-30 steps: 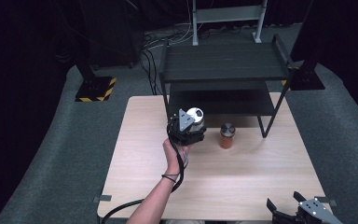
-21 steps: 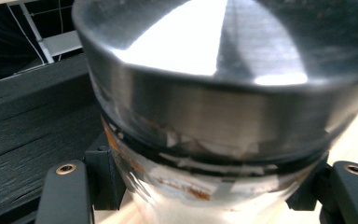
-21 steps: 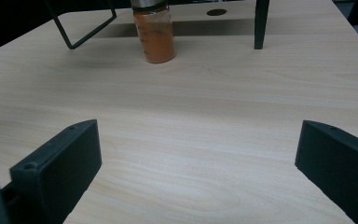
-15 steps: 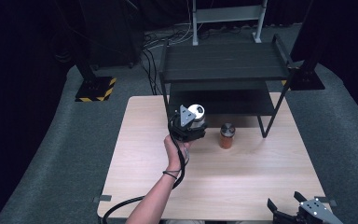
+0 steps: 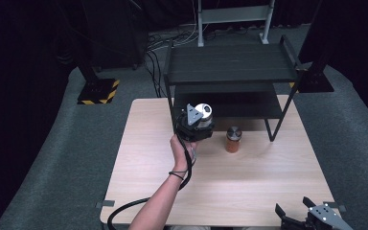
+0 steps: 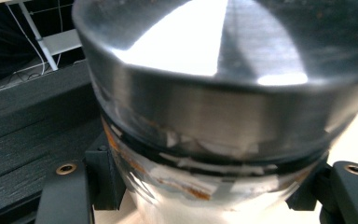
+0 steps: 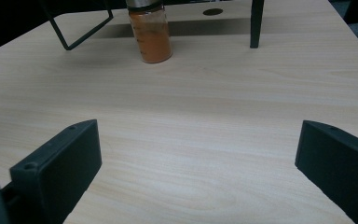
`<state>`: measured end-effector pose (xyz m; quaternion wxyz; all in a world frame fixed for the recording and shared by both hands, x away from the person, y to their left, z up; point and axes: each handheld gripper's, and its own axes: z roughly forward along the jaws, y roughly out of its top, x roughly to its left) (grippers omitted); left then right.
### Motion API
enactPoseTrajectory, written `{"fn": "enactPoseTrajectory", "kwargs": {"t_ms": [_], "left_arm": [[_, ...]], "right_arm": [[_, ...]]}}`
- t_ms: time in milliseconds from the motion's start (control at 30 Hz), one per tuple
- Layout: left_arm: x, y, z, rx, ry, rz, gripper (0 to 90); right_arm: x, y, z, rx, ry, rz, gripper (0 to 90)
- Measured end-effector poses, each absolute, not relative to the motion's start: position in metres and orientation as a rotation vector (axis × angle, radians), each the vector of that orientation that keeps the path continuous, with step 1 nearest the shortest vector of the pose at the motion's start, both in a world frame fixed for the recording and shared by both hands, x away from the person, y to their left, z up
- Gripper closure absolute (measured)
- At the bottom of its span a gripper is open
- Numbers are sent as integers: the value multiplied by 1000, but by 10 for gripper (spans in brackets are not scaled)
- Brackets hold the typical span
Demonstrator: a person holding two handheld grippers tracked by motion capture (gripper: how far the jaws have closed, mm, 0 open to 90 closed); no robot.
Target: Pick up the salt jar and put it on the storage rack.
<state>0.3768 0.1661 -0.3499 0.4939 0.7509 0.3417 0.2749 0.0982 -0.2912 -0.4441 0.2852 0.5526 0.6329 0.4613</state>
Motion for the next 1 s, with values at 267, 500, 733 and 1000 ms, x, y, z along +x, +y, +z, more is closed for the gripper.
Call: {"fn": "enactPoseTrajectory", "kwargs": {"t_ms": [267,500,733,1000], "left_arm": [[384,166,-348,1819,840,654,311],[389,166,-346,1809,849,644,311],[393,165,-342,1814,855,646,311],[397,163,-339,1813,861,650,311]], "right_arm": [[98,-293,-444,1483,1686,1234,0],[98,-293,-445,1485,1685,1232,0],[97,-294,-445,1487,1682,1231,0],[98,-295,-445,1492,1682,1230,0]]}}
